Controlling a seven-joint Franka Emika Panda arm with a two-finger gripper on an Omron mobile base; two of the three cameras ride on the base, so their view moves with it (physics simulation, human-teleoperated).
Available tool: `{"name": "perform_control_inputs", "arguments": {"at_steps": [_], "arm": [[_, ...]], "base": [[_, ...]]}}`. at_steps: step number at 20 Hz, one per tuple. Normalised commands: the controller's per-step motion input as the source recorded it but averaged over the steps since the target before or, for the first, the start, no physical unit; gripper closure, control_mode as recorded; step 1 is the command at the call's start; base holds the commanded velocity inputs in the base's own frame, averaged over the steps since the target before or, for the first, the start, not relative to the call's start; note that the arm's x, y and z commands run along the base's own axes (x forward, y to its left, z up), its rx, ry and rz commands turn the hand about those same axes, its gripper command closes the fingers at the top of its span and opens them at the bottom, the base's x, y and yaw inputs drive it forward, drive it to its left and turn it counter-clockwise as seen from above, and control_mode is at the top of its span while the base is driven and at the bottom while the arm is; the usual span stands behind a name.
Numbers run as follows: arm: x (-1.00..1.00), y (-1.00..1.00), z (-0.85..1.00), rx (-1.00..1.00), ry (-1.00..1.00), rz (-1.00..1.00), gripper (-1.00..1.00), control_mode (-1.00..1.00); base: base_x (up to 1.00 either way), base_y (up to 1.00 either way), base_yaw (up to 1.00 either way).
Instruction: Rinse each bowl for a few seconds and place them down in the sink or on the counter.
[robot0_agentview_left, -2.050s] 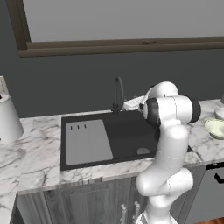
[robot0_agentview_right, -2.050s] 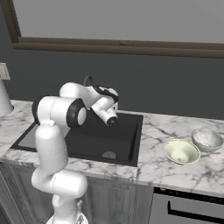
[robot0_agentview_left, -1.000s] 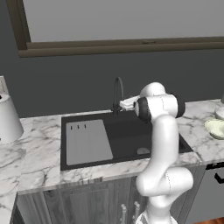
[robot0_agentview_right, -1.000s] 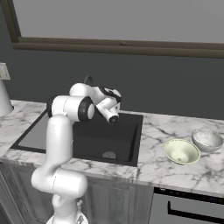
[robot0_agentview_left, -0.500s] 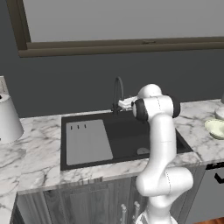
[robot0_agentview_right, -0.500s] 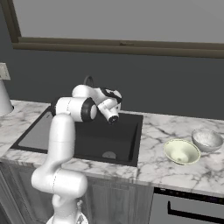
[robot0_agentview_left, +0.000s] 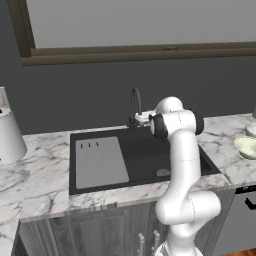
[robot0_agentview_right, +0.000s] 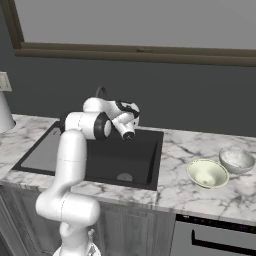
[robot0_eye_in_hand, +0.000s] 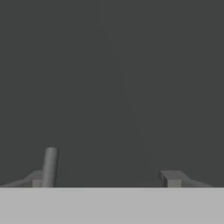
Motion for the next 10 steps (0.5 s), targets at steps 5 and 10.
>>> {"name": "perform_control_inputs", "arguments": {"at_steps": [5,10], "arm": [[0.21,-0.33,-0.16,0.02,0.02,-0.05,-1.00,-1.00],[0.19,-0.40,-0.23,0.02,0.04,-0.03,-1.00,-1.00]], "base": [[0.00,0.00,0.00],[0.00,0.00,0.00]]}}
